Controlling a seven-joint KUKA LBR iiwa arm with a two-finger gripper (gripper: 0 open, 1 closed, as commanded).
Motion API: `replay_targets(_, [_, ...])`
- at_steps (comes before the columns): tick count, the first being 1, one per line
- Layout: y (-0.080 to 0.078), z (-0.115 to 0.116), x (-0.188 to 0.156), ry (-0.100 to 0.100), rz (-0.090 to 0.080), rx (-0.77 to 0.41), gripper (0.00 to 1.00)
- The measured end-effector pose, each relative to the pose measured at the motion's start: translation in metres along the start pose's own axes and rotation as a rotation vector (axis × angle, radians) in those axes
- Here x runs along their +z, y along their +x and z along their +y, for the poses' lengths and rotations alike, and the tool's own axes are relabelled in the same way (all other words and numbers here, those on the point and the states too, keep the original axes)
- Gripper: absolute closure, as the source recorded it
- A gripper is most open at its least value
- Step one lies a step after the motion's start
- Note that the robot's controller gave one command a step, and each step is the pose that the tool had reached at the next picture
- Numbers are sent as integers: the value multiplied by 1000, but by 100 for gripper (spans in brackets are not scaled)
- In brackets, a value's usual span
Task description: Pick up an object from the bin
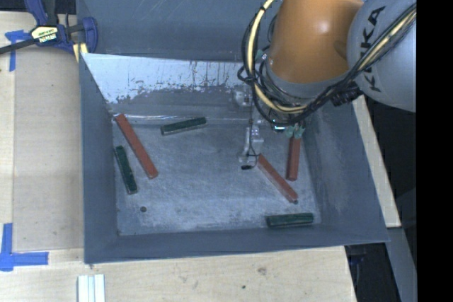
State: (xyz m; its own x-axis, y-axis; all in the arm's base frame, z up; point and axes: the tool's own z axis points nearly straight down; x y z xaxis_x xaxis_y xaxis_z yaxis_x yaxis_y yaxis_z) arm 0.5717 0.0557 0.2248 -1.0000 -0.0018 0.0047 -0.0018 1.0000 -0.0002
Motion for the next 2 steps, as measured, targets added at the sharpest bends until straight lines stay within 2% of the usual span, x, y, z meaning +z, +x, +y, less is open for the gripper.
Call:
replay_targets(1, [-2, 0, -5, -1, -9, 1, 0])
replay_targets(2, [-19, 6, 12, -2, -17, 58, 0])
